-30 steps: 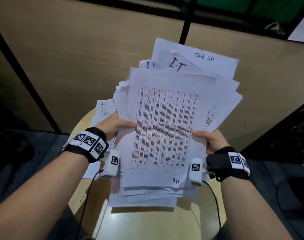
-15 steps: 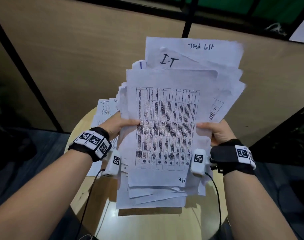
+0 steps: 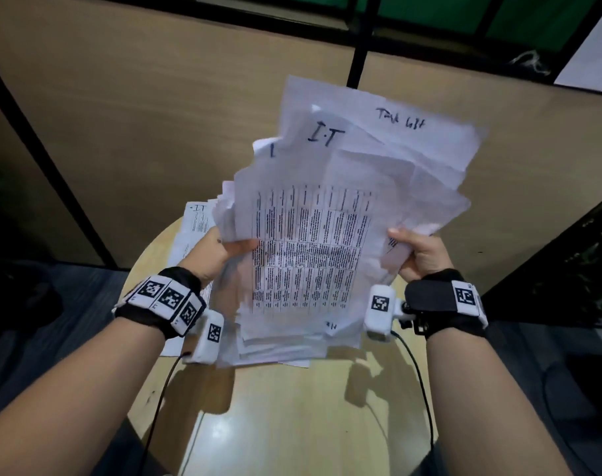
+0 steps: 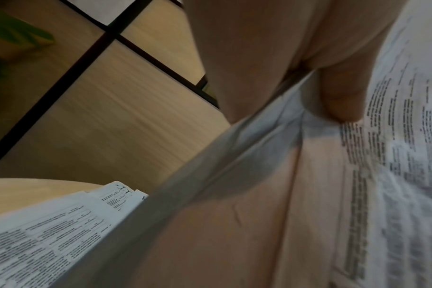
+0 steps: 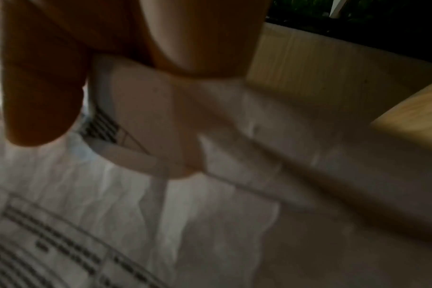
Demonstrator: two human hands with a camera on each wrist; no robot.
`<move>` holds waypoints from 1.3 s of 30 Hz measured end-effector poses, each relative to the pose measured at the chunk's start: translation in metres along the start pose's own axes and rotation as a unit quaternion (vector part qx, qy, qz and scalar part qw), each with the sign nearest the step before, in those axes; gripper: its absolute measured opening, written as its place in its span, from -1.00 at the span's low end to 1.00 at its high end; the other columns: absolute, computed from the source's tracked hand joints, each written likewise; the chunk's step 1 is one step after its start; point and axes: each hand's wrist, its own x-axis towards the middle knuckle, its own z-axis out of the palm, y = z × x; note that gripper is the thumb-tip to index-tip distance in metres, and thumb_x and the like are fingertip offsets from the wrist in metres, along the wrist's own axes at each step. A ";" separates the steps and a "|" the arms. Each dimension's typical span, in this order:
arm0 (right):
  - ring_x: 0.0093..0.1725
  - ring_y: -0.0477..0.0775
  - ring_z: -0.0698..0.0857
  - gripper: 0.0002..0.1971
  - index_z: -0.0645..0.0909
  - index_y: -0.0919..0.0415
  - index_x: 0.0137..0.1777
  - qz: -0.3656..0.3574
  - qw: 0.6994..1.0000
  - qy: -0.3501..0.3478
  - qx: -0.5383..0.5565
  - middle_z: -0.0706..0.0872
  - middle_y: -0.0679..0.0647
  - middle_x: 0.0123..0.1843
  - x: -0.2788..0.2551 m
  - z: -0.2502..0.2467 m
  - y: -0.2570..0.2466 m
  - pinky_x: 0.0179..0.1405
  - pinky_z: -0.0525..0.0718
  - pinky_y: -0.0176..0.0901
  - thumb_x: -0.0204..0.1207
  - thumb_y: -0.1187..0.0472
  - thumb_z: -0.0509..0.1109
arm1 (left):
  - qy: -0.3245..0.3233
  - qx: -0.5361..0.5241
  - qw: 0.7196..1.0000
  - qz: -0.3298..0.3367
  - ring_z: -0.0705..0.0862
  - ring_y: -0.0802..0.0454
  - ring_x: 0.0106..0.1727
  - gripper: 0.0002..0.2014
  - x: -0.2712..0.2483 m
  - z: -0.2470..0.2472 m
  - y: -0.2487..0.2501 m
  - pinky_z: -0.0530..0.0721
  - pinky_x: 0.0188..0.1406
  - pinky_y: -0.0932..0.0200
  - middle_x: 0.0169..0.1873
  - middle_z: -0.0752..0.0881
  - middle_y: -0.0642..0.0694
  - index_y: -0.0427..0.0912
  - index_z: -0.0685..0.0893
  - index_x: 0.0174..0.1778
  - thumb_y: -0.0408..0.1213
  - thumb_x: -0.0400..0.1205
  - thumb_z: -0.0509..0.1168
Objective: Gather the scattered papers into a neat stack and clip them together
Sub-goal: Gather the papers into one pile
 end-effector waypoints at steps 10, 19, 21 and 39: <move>-0.33 -0.05 0.80 -0.53 0.78 0.23 -0.38 -0.059 0.998 -0.017 -0.030 0.82 0.00 -0.38 0.000 -0.001 -0.008 -0.15 0.78 -0.19 0.41 0.72 0.19 | -0.036 0.067 0.996 -0.037 0.63 0.07 -0.09 -0.43 -0.007 -0.003 0.000 0.65 0.10 0.04 -0.12 0.65 -0.09 -0.06 0.60 -0.07 0.15 0.13 0.57; -0.32 0.03 0.82 -0.80 0.66 0.31 -0.13 -0.091 0.996 -0.025 0.000 0.83 0.08 -0.33 0.013 0.010 -0.035 -0.25 0.80 -0.11 0.45 0.57 0.29 | -0.047 0.002 0.999 -0.026 0.67 -0.09 0.24 -0.17 0.002 -0.005 0.013 0.61 0.28 -0.07 0.13 0.74 -0.11 0.00 0.62 0.20 0.02 -0.03 0.67; -0.30 0.05 0.81 -0.90 0.70 0.35 -0.12 -0.081 0.994 -0.068 0.039 0.83 0.14 -0.31 0.013 0.002 -0.032 -0.15 0.80 -0.07 0.39 0.44 0.41 | -0.032 -0.013 0.999 -0.013 0.69 -0.07 0.22 -0.23 0.003 -0.007 0.017 0.69 0.19 0.02 0.07 0.76 -0.08 -0.07 0.59 0.23 -0.09 0.08 0.65; -0.07 0.08 0.73 -0.59 0.62 0.42 0.19 0.019 0.955 0.158 -0.250 0.72 0.16 0.03 -0.025 0.001 0.084 -0.29 0.65 -0.46 0.36 0.32 0.58 | 0.004 0.030 0.999 0.027 0.74 0.05 0.14 -0.19 -0.006 0.003 -0.008 0.70 0.19 -0.03 0.04 0.79 0.00 0.07 0.63 0.21 0.12 -0.01 0.63</move>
